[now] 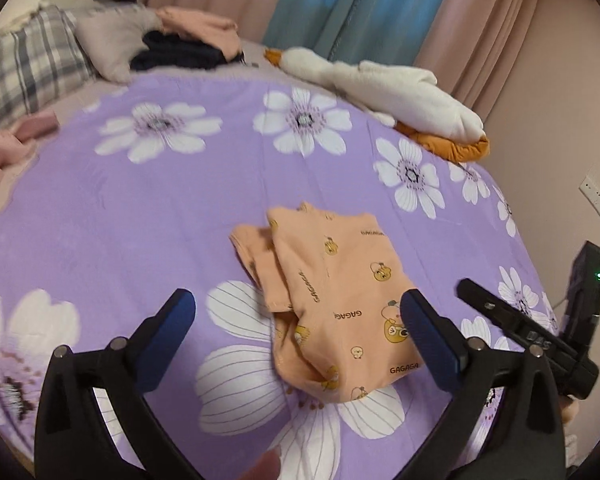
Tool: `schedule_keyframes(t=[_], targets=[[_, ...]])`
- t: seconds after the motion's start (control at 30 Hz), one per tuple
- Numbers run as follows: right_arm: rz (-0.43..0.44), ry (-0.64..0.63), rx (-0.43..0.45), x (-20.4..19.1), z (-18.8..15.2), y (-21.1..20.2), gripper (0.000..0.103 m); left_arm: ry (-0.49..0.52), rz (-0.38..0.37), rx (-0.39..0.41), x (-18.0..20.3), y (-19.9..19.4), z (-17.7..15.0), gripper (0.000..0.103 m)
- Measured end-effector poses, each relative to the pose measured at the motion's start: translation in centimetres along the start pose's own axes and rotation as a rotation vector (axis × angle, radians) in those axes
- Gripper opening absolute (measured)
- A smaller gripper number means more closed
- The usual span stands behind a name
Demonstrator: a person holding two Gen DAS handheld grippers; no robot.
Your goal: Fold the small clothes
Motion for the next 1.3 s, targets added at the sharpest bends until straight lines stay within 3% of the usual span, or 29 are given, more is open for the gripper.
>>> schedule_keyframes(t=[0.17, 0.47, 1.3], targets=[[-0.059, -0.055, 0.042, -1.1, -0.1, -2.3, 0.090, 0.061, 0.000, 0.028, 0.3, -1.7, -0.9, 0.102], [-0.083, -0.105, 0.086, -2.5, -0.4, -3.8, 0.090, 0.066, 0.036, 0.007, 0.5, -2.4, -1.5, 0.102], [-0.086, -0.141, 0.076, -3.7, -1.1, -3.8, 0.090, 0.078, 0.055, -0.001, 1.4, -3.6, -2.1, 0.102]])
Point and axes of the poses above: each gripper's, at about its wrist camera, not at the fingertips, and y roughly the way its jaws point, x to its right, z to its top, the point moved 2 cm from there along y, roughly the way its jaws point, and after that the axes turned 7 degrees about z, right-handed, at the moved point
